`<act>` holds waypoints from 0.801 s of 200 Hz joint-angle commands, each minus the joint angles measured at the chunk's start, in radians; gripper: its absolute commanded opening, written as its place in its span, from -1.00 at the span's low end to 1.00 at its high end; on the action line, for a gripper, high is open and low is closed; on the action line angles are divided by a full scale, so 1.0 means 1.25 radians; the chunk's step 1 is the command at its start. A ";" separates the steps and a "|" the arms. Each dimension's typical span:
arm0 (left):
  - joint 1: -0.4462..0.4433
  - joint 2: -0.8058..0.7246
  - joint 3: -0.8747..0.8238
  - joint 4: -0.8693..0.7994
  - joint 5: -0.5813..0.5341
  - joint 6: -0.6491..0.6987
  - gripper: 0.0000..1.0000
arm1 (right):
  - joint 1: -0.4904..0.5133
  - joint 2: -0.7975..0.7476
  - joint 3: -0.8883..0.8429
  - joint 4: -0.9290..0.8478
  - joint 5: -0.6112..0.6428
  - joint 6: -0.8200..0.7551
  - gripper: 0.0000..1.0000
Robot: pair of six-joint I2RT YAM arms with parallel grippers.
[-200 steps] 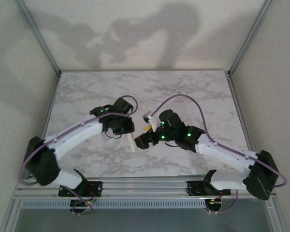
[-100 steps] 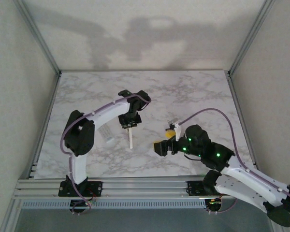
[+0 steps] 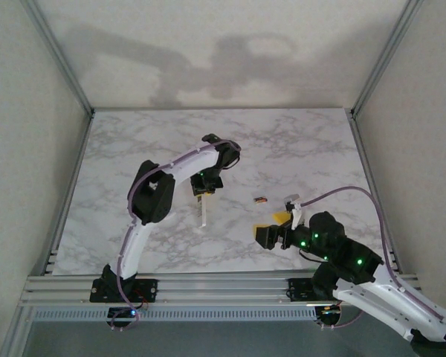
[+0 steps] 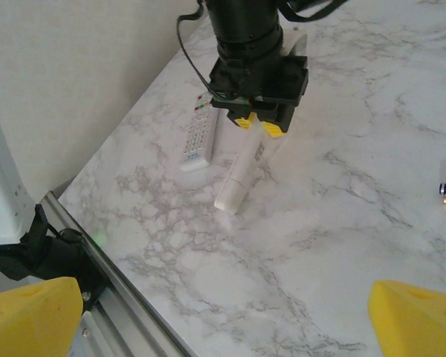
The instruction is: Load the batteries into the remote control
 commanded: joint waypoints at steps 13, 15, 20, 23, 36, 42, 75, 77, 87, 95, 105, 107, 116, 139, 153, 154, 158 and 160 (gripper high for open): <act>0.008 0.089 0.071 0.050 -0.002 -0.008 -0.58 | -0.002 -0.037 -0.005 -0.047 0.007 0.020 0.98; 0.007 0.092 0.075 0.049 -0.001 -0.007 -0.58 | -0.003 -0.038 -0.005 -0.048 0.006 0.021 0.97; 0.008 0.098 0.084 0.048 0.001 -0.004 -0.55 | -0.002 -0.043 -0.005 -0.054 0.008 0.025 0.97; 0.008 0.099 0.088 0.049 0.003 -0.001 -0.53 | -0.002 -0.046 -0.005 -0.056 0.007 0.025 0.98; 0.009 0.108 0.100 0.052 0.014 0.001 -0.44 | -0.001 -0.060 -0.005 -0.072 0.008 0.030 0.98; 0.009 0.111 0.104 0.054 0.020 0.003 -0.40 | -0.002 -0.067 -0.005 -0.081 0.012 0.031 0.97; 0.010 0.124 0.157 0.060 0.035 0.027 -0.10 | -0.004 -0.105 -0.012 -0.107 0.027 0.038 0.97; 0.011 0.124 0.162 0.060 0.034 0.030 -0.08 | -0.002 -0.106 -0.013 -0.108 0.027 0.039 0.98; 0.010 0.123 0.188 0.057 0.036 0.034 0.02 | -0.002 -0.112 -0.015 -0.118 0.043 0.044 0.97; 0.011 0.123 0.211 0.054 0.041 0.038 0.11 | -0.002 -0.112 -0.014 -0.127 0.058 0.050 0.98; 0.010 0.118 0.243 0.050 0.044 0.045 0.17 | -0.003 -0.106 -0.009 -0.133 0.074 0.054 0.97; 0.010 0.115 0.249 0.050 0.044 0.047 0.18 | -0.002 -0.104 -0.008 -0.134 0.079 0.057 0.97; 0.010 0.099 0.269 0.051 0.043 0.050 0.24 | -0.003 -0.082 0.001 -0.144 0.097 0.068 0.97; 0.013 0.011 0.281 0.084 0.018 0.058 0.37 | -0.003 0.025 0.046 -0.174 0.125 0.091 0.97; 0.014 -0.079 0.240 0.120 -0.022 0.050 0.40 | -0.004 0.120 0.091 -0.204 0.139 0.114 0.98; 0.014 -0.086 0.233 0.123 -0.025 0.048 0.40 | -0.004 0.128 0.095 -0.206 0.141 0.116 0.98; 0.016 -0.113 0.209 0.138 -0.038 0.042 0.41 | -0.003 0.158 0.110 -0.216 0.146 0.126 0.97; 0.018 -0.131 0.192 0.146 -0.044 0.036 0.41 | -0.003 0.174 0.118 -0.222 0.148 0.131 0.98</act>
